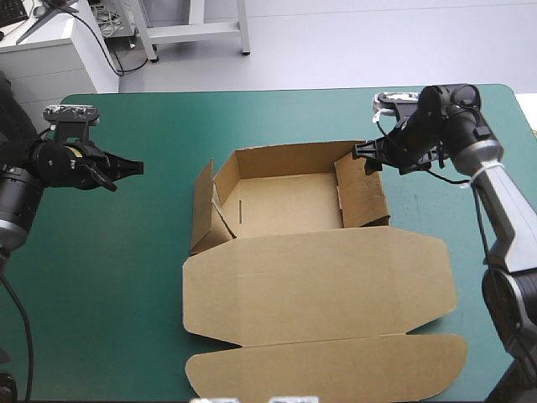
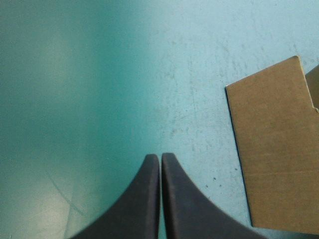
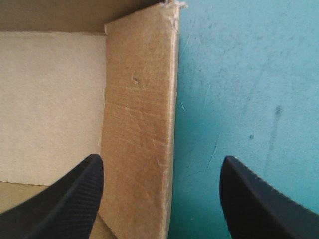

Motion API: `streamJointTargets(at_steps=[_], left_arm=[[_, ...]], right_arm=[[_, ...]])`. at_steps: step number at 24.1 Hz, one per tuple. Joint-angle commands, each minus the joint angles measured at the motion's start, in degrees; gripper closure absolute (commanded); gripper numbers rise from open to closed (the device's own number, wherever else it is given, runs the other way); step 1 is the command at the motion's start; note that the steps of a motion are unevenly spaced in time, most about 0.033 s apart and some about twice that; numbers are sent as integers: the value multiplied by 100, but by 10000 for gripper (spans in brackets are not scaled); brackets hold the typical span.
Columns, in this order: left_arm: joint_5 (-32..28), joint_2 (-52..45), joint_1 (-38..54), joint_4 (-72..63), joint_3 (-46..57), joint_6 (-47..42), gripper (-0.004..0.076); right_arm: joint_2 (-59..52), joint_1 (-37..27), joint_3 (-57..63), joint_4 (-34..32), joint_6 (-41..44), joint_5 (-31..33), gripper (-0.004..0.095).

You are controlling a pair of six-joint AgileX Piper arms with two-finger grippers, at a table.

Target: Fold the box

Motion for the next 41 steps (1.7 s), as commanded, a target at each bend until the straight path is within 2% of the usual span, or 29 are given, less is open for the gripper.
streamJointTargets(at_steps=[1,8,11,13,14,16,28,29,31,32,33,34,36,38,41], left_arm=[[-225,-166,-5,-150,-155,-10,732],[-215,-166,-5,-271,-155,-10,732],[-215,-166,-5,-282,-155,27,732],[-213,-166,-5,-282,-155,51,732],[-213,-166,-5,-282,-155,51,732],[-213,-166,-5,-282,-155,51,732],[-120,-166,-5,-272,-155,106,729],[16,-166,-5,-272,-155,147,708],[179,-154,-5,-298,-155,147,599],[256,-125,-5,-445,-155,147,487],[283,-113,-5,-586,-155,147,411],[261,-63,-5,-786,-155,147,263],[161,-25,-5,-906,-155,120,134],[124,13,-5,-1100,-155,120,87],[84,94,-5,-1386,-155,120,90]], right_arm=[[141,-21,-137,93,-127,50,287],[678,-21,-137,332,-295,-46,290],[771,-21,-137,332,-295,-114,350],[806,-21,-137,309,-311,-144,532],[820,-21,-137,309,-334,-144,754],[835,-21,-137,309,-334,-134,928],[489,-122,-197,303,-490,97,927],[380,-243,-211,390,-498,97,927],[154,-511,-211,754,-743,106,927],[-34,-712,-211,986,-846,106,927],[-127,-805,-211,1095,-942,106,927],[-312,-948,-211,1254,-1047,106,927],[-494,-1058,-211,1376,-1108,106,927],[-690,-1126,-211,1405,-1201,106,927],[-934,-1174,-211,1435,-1201,106,927]])
